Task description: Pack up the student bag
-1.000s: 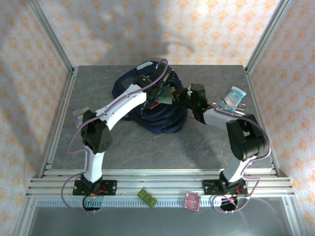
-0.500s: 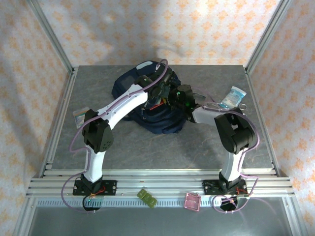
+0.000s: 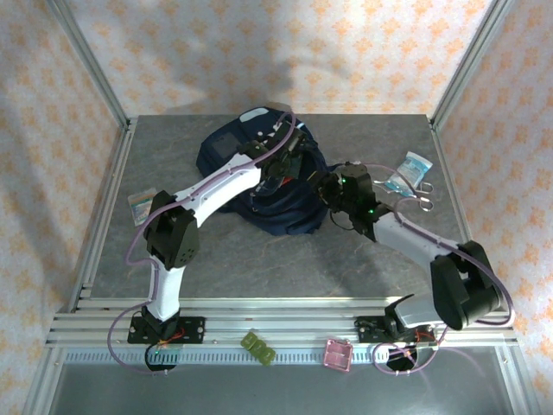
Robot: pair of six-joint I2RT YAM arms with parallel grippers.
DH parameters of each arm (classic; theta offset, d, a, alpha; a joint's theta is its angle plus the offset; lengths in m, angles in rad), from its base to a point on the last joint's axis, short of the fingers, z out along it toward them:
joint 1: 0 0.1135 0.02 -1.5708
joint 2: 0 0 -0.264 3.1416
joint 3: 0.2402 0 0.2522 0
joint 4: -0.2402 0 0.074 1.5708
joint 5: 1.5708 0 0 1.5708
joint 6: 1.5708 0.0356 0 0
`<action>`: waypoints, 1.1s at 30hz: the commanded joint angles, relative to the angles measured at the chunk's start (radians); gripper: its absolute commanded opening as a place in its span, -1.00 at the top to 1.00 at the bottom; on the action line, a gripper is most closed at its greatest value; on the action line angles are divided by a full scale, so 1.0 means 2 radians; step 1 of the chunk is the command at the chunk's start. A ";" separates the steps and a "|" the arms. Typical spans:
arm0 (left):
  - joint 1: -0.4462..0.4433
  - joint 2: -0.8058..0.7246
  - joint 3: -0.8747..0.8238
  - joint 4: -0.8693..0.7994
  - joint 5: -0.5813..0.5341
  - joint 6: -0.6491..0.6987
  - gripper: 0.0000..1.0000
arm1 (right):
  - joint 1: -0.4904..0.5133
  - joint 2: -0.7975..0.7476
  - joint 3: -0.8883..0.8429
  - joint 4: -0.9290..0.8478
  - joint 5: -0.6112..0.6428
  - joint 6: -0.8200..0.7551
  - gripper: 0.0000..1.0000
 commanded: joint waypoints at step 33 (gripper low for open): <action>0.147 -0.207 -0.403 0.306 0.105 -0.157 -0.28 | 0.047 0.015 0.002 -0.011 -0.007 -0.129 0.24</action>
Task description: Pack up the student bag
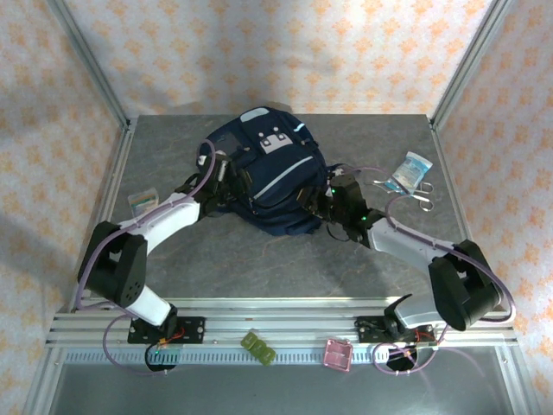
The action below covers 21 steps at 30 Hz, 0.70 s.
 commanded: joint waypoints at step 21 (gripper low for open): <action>0.011 0.071 0.063 0.015 0.060 0.032 1.00 | -0.047 0.031 -0.008 -0.050 0.076 0.012 0.25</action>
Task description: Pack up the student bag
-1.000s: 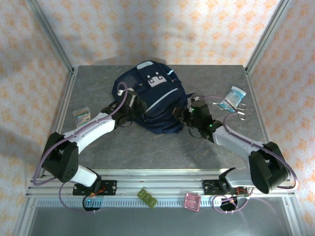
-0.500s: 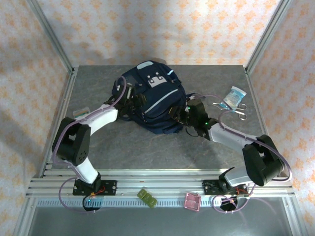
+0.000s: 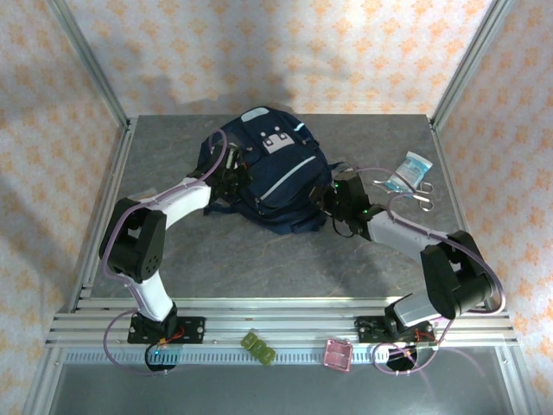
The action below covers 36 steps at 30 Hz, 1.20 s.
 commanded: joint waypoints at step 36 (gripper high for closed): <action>-0.001 -0.149 -0.150 0.179 0.077 -0.215 1.00 | 0.076 0.006 0.078 -0.031 0.013 -0.146 0.42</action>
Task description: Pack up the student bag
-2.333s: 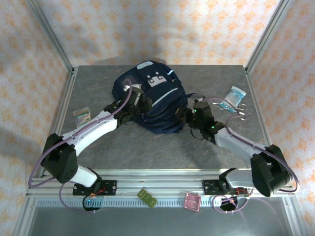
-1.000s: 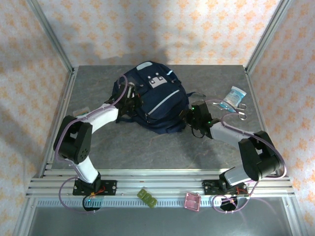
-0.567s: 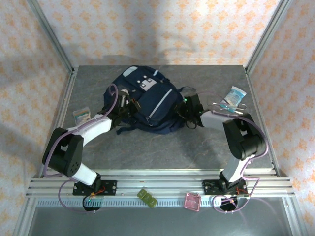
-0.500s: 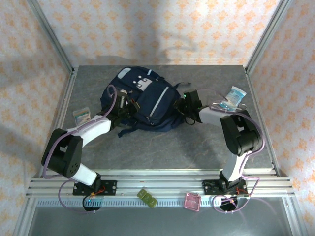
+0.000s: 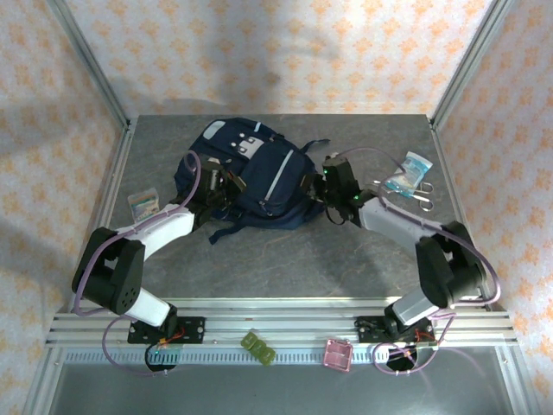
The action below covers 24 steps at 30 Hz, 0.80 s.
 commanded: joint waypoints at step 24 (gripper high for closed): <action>-0.006 -0.031 -0.001 0.074 0.046 -0.030 1.00 | 0.142 0.133 0.123 -0.033 0.142 -0.006 0.15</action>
